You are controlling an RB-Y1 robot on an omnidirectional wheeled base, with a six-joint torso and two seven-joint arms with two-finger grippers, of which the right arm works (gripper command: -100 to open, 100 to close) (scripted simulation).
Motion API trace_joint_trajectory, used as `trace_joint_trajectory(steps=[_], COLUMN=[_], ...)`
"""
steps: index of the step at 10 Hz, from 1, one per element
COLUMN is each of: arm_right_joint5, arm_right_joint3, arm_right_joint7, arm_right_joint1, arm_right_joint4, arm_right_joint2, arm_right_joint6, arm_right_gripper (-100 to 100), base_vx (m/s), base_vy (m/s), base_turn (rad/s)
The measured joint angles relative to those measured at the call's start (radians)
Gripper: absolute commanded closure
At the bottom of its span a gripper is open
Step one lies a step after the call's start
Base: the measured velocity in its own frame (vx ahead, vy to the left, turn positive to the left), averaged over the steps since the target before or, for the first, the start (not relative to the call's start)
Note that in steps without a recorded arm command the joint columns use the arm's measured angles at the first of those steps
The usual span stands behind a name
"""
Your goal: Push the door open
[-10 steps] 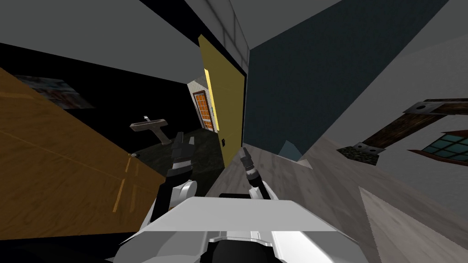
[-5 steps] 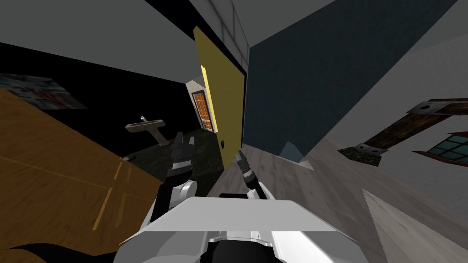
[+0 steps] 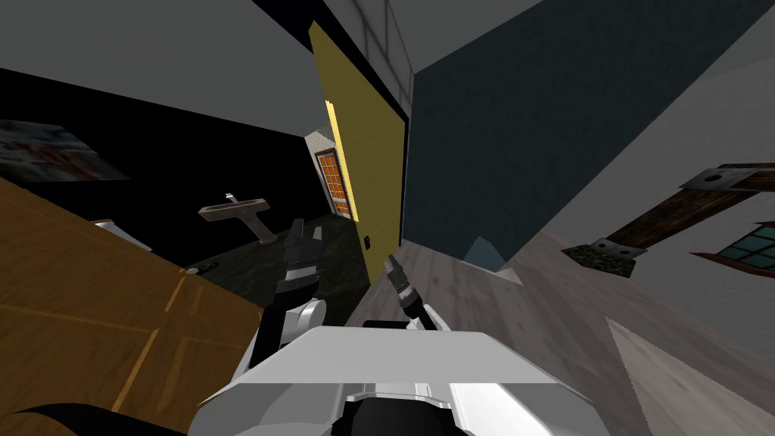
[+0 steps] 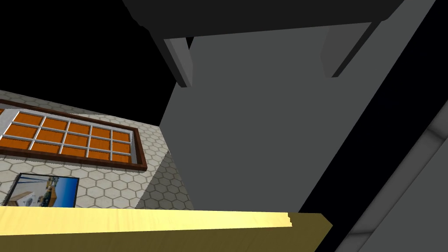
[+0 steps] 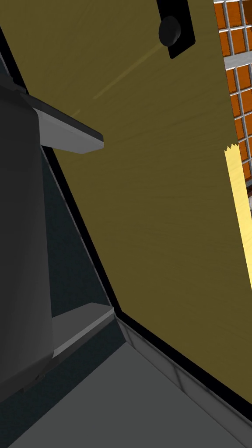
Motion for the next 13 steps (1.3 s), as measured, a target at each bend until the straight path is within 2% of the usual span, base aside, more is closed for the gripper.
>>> trace_joint_trajectory(steps=[2, 4, 6, 7, 9, 13], arm_right_joint5=[-0.001, -0.003, 0.0, -0.001, -0.004, -0.006], arm_right_joint3=[0.041, 0.064, 0.109, 0.127, 0.151, 0.2], arm_right_joint7=[-0.007, -0.01, -0.007, -0.009, -0.02, -0.028], arm_right_joint1=[-0.014, -0.041, -0.055, -0.064, -0.083, -0.117], arm_right_joint4=[0.032, 0.091, 0.136, 0.149, 0.176, 0.252], arm_right_joint2=[-0.014, -0.009, -0.004, -0.011, -0.025, -0.025], arm_right_joint6=[0.0, -0.012, -0.015, -0.012, -0.011, -0.021], arm_right_gripper=[-100, -100, -100, -100, -100, -100], base_vx=[0.116, 0.107, 0.153, 0.133, 0.097, 0.109], base_vy=[-0.016, 0.017, 0.017, 0.001, -0.001, 0.0], base_turn=[-0.007, -0.018, -0.019, -0.011, -0.012, -0.013])
